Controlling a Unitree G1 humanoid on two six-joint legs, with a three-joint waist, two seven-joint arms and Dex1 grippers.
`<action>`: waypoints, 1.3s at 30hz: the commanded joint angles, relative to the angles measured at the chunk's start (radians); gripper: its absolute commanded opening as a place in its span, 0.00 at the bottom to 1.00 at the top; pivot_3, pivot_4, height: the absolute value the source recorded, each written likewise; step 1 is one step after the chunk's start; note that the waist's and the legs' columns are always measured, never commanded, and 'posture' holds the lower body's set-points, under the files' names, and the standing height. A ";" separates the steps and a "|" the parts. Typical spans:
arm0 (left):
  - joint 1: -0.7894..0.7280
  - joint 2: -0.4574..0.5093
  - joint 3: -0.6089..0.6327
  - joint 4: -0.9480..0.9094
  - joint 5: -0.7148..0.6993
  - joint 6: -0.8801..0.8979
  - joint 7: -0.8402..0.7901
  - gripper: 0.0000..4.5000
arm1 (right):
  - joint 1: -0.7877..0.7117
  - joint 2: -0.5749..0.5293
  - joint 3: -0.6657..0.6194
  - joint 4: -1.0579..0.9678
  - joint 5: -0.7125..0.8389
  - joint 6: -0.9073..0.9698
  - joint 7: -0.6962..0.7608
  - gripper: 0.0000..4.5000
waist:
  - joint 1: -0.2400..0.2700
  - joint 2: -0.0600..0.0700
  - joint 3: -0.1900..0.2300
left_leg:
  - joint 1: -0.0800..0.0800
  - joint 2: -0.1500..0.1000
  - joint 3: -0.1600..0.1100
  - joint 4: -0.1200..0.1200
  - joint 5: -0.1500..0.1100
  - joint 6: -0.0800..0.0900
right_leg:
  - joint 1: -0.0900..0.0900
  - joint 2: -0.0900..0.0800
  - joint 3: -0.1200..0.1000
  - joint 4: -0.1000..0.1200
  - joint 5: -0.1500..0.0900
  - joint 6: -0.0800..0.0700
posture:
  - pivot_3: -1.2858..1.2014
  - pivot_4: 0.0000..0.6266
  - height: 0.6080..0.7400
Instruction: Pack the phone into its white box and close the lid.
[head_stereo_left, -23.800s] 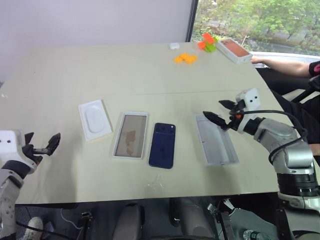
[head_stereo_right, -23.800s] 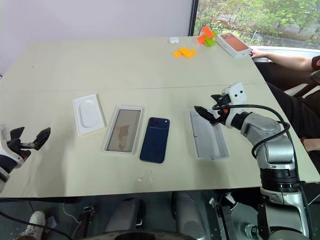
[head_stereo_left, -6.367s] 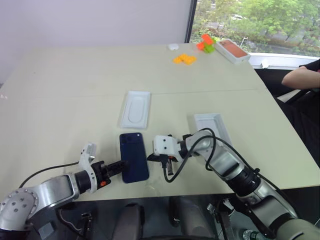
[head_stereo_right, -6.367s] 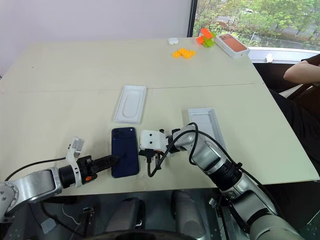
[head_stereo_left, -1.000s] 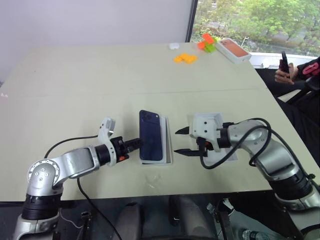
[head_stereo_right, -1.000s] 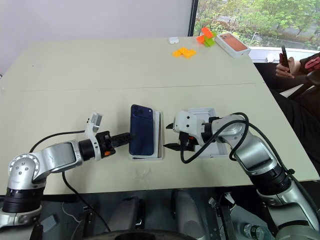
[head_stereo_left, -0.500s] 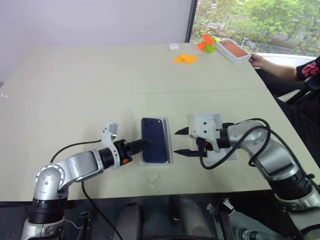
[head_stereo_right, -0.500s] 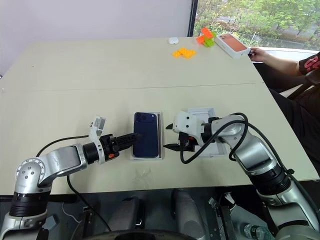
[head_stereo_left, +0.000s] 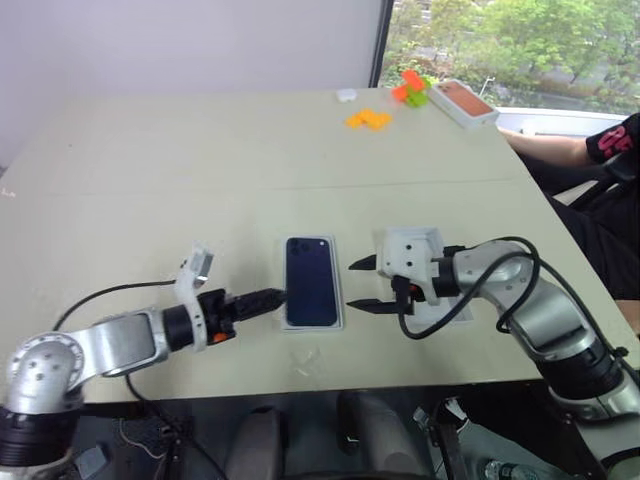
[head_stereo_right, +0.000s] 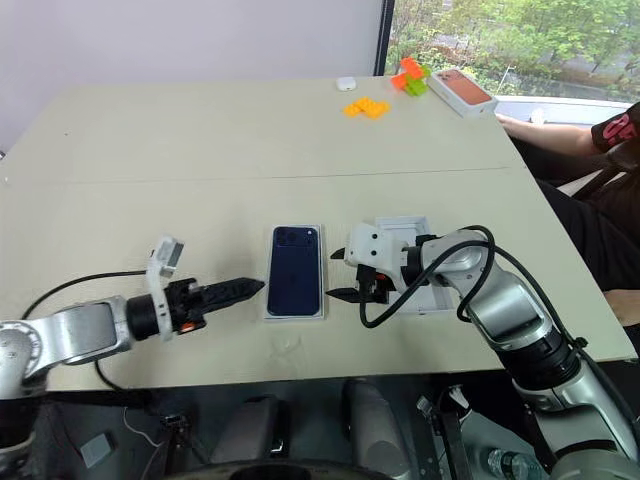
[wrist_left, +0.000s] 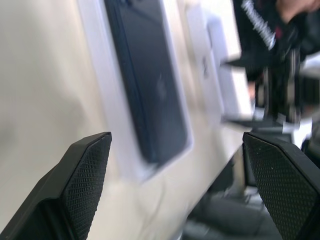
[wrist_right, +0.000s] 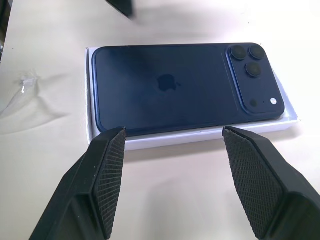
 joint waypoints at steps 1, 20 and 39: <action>0.034 0.047 0.081 -0.041 -0.009 -0.032 -0.093 0.98 | -0.019 0.005 -0.006 -0.014 0.002 -0.018 -0.001 0.72 | 0.001 0.000 0.000 | 0.000 0.000 0.000 0.000 0.000 0.000 | 0.000 0.000 0.000 0.000 0.000 0.000 | 0.52 0.24 1.00; 0.160 -0.057 0.163 -0.154 0.757 -0.346 -0.251 0.58 | -0.055 0.090 0.006 -0.007 0.012 0.061 -0.074 0.08 | 0.000 0.000 0.000 | -0.002 0.001 0.001 -0.001 0.000 0.000 | -0.002 0.000 0.000 -0.002 0.000 0.001 | 0.52 0.24 1.00; -0.107 -0.097 -0.242 -0.136 1.183 -0.303 -0.498 0.01 | -0.084 0.153 0.061 -0.037 -0.035 0.132 -0.191 0.00 | -0.003 0.000 0.000 | -0.002 0.001 0.001 -0.001 0.000 0.000 | -0.002 0.001 0.000 -0.002 0.000 0.001 | 0.52 0.24 1.00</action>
